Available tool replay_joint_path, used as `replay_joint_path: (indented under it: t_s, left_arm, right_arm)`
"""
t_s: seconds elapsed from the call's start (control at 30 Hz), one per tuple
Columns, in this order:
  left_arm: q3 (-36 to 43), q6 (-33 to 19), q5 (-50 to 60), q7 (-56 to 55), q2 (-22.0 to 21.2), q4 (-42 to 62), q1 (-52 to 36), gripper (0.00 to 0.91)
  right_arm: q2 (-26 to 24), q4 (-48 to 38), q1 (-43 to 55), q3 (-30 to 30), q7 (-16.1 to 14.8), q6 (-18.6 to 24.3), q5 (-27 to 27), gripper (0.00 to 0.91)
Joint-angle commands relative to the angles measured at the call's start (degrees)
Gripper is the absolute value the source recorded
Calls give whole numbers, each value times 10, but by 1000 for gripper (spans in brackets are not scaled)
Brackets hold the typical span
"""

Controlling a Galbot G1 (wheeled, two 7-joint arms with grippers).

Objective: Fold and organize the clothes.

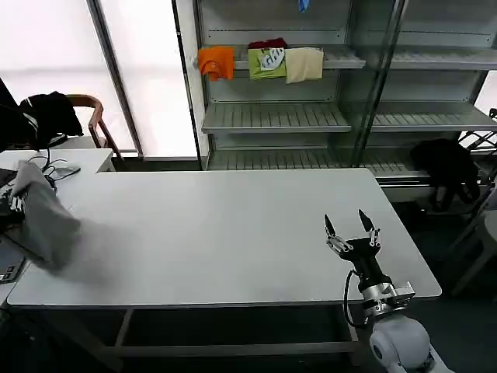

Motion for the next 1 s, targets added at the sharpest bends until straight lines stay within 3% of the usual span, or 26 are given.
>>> replay_joint_path:
  t_s: [0.03, 0.13, 0.27, 0.5, 0.7, 0.73, 0.77, 0.8, 1.0]
  left_arm:
    - [153, -8, 166, 23, -76, -111, 7, 0]
    - [245, -36, 218, 4, -142, -65, 16, 0]
    - [313, -33, 220, -7, -193, -67, 26, 0]
    - [355, 37, 138, -74, -196, -132, -13, 30]
    - [415, 51, 124, -152, -202, -102, -80, 50]
    - [421, 52, 125, -166, -205, -94, -97, 151]
    - [432, 52, 126, -173, -211, -89, -106, 453]
    - [438, 51, 127, -189, -214, -86, -116, 907]
    - [473, 38, 162, -248, -223, -106, -146, 907]
  right_arm:
    - [4, -4, -2, 3, 0, 3, 0, 907]
    - [4, -6, -7, 5, -1, 5, 0, 907]
    - [2, -9, -10, 8, -1, 6, 0, 907]
    - [7, -10, -9, 3, -1, 6, -2, 907]
    - [15, -11, -4, -6, -1, 5, -10, 907]
    - [16, -11, -3, -8, -1, 4, -11, 907]
    - [17, -10, -3, -9, -1, 3, -12, 907]
    - [18, -9, -2, -9, -1, 2, -13, 907]
    - [23, -9, 9, -22, -2, -12, -13, 907]
